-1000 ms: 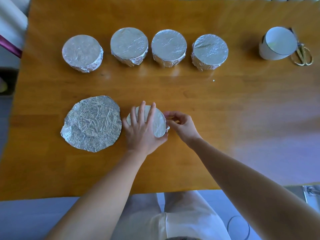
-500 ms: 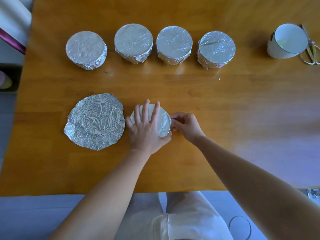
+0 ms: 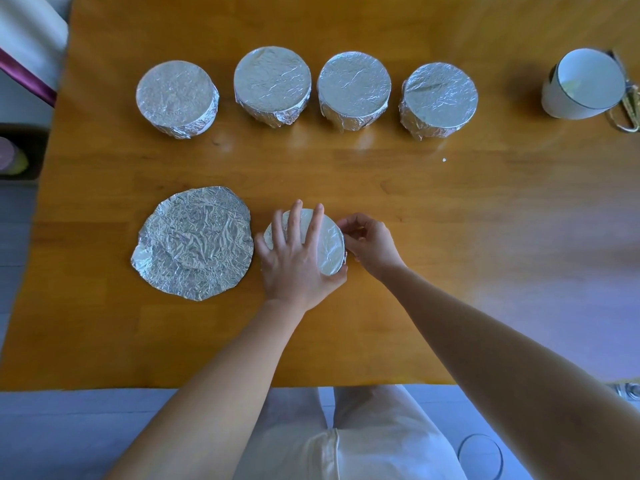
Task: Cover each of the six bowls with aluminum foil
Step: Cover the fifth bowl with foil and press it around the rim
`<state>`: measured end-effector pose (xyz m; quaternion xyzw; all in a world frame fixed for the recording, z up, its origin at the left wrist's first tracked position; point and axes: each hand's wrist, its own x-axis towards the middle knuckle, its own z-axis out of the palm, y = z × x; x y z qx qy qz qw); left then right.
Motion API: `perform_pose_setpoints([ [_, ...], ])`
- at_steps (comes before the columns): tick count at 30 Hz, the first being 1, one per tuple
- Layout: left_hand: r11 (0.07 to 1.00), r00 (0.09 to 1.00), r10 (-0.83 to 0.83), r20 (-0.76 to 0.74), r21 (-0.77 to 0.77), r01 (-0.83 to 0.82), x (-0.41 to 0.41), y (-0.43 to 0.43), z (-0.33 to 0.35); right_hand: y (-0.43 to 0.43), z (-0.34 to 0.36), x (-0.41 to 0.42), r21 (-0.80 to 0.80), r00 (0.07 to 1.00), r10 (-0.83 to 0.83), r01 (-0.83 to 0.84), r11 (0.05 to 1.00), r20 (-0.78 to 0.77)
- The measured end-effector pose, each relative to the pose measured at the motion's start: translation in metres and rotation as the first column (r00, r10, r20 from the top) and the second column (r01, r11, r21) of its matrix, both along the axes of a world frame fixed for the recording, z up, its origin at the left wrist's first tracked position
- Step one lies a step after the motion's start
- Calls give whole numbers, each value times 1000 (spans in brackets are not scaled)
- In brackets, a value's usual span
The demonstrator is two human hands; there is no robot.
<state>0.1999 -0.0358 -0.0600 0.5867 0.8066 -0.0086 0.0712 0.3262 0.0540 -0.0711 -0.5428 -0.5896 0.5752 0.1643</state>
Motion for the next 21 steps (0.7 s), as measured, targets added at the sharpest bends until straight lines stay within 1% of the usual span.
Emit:
perform_pose_setpoints([
  [2, 1000, 1000, -1, 1, -7, 1, -1, 0, -1, -1, -2, 0, 15, 999, -31, 30, 999, 43],
  [4, 1000, 1000, -2, 2, -21, 2, -1, 0, -1, -4, -3, -2, -13, 997, -37, 38, 999, 68],
  [6, 999, 1000, -1, 5, -33, 1, 0, 0, 1, -9, -1, -3, -59, 998, -54, 56, 997, 45],
  [9, 999, 1000, 11, 22, -47, -10, 0, 1, 3, -11, 4, 0, -160, 995, -96, 88, 983, -41],
  [12, 999, 1000, 10, 17, -53, -9, 0, 1, 3, -12, 7, 1, -215, 996, -83, 72, 974, -43],
  [17, 998, 998, 48, 35, -38, -47, 1, 2, 2, -19, 10, -12, -345, 950, -307, 272, 899, -50],
  [19, 998, 998, 47, 36, -40, -46, 2, 1, 2, -21, 11, -14, -373, 933, -358, 321, 871, -35],
  [21, 998, 998, 48, 27, -47, -46, 1, 1, 3, -20, 12, -16, -386, 927, -375, 343, 856, -7],
])
